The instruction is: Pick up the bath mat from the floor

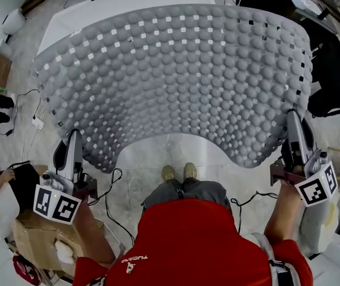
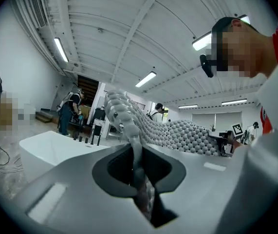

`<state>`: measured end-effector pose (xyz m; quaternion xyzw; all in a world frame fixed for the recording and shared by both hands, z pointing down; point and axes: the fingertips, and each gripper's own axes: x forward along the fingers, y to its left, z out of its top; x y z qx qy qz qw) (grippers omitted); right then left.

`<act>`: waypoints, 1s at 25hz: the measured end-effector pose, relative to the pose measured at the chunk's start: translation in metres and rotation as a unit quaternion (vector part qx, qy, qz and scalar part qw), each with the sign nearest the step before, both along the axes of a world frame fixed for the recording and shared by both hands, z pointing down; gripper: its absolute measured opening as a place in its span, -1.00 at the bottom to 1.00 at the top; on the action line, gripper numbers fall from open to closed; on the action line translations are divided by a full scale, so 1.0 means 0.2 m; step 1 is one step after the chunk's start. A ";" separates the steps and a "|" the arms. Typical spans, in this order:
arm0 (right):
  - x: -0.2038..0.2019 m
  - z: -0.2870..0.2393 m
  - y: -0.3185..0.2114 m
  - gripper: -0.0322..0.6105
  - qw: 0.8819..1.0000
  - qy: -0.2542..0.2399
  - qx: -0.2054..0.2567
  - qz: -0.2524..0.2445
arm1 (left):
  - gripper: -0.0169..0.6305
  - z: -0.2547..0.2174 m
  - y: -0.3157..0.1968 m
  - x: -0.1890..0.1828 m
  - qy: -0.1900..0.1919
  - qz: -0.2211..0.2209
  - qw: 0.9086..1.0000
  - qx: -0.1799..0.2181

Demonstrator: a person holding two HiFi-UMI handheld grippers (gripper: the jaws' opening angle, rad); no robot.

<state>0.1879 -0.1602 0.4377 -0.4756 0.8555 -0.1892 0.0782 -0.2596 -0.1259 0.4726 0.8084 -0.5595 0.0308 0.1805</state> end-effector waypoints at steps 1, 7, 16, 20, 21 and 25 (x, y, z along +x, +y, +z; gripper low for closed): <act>0.01 0.00 0.00 -0.77 1.000 -0.003 0.007 0.000 | -0.82 0.00 -0.01 0.00 0.002 0.000 1.000 0.007; 0.07 0.02 0.00 -0.77 0.999 -0.016 0.028 -0.002 | -0.82 -0.01 -0.01 0.02 0.002 -0.003 0.999 0.032; 0.04 0.02 0.00 -0.77 0.999 -0.013 0.037 -0.010 | -0.82 -0.03 0.03 0.01 0.005 -0.009 0.999 0.038; 0.02 0.02 0.03 -0.77 0.999 -0.014 0.035 -0.008 | -0.82 -0.01 0.02 0.01 0.006 -0.004 0.999 0.036; 0.02 0.03 0.04 -0.77 0.999 -0.014 0.035 -0.006 | -0.82 0.00 0.02 0.01 0.006 -0.002 0.999 0.037; 0.02 0.02 0.03 -0.77 0.999 -0.011 0.038 -0.004 | -0.82 0.01 0.00 0.02 0.011 0.001 0.999 0.044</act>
